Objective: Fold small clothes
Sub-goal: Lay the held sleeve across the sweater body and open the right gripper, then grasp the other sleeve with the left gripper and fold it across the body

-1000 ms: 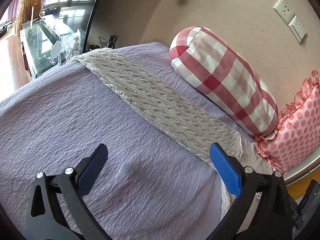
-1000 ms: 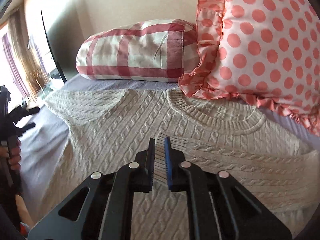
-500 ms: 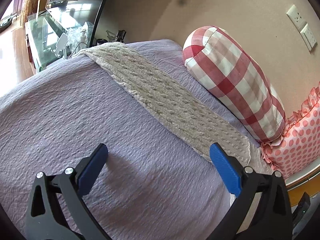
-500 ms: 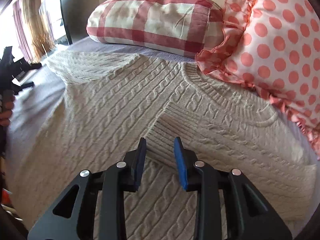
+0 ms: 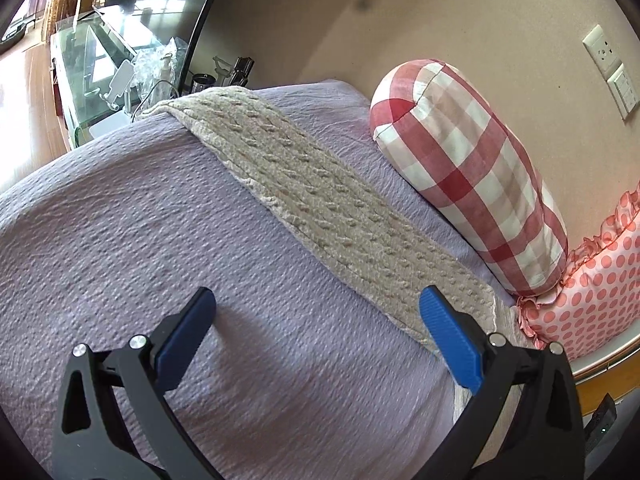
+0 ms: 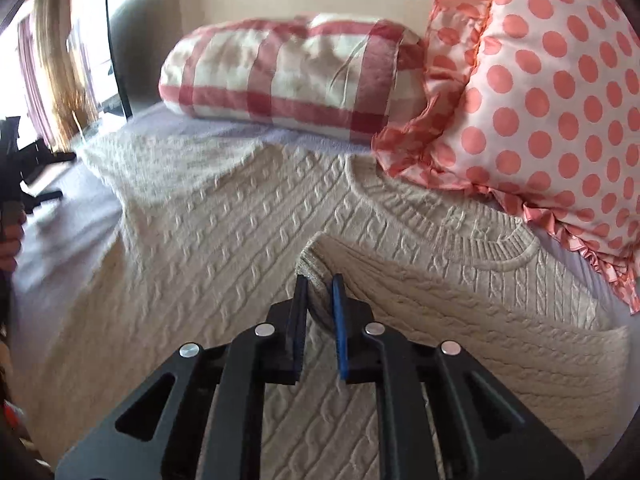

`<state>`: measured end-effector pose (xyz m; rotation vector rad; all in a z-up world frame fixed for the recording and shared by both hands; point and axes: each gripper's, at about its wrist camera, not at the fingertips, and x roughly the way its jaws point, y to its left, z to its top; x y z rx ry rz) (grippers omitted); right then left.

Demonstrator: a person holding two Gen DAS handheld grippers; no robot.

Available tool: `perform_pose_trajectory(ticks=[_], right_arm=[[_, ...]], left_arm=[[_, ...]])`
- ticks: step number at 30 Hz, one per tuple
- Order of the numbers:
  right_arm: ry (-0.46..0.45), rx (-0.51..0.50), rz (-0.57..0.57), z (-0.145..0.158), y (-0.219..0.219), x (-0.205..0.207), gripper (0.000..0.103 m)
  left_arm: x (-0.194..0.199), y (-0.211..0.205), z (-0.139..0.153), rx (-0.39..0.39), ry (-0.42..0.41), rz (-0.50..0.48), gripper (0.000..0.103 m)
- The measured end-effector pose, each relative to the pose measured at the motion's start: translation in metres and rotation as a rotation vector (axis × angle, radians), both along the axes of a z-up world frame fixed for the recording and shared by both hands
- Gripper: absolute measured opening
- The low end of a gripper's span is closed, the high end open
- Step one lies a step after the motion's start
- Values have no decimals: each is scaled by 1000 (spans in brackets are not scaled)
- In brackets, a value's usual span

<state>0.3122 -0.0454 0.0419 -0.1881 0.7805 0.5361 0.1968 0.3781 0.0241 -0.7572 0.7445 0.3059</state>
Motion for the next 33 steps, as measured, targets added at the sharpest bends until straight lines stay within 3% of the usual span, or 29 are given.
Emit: perform_pose_trajectory(ticks=[3,5,7,8,10,13,20,22,23,24,26,29,33], right_arm=[[37,114,21,11,10,6,13],[68,80,35,1,26,11,14],[173,49,26,-21,35,23,18],[235,86,20,-29,32,27,19],[261,175,10,-25,18,26,34],[242,248,-4,-7,-6,19,53],[151,278,-35,22,-60,-2,63],[121,276,-57,27,-75,-8,66],[111,280,-66,30,-81,-11,66],[103,289,-77,31,-89,-12,66],[104,316,-95,31,-103,-14,66],[103,338,-113,30,-119,-19,66],[66,365,-153,36,-144,-24,66]], left_arm=[[7,9,-1,-18,0,20,101],[11,14,-1,-20,1,31,101],[16,20,-1,-22,9,44,101],[17,23,-1,-25,10,48,101],[21,33,-2,-34,15,64,100],[25,53,-3,-52,12,104,90],[27,114,-11,-149,-30,225,56],[31,128,-14,-146,-17,242,39],[35,132,-14,-138,15,244,24],[39,133,-13,-127,40,235,10],[43,128,-5,-86,44,222,8],[53,98,30,58,20,188,6],[86,-10,94,269,-60,-53,6]])
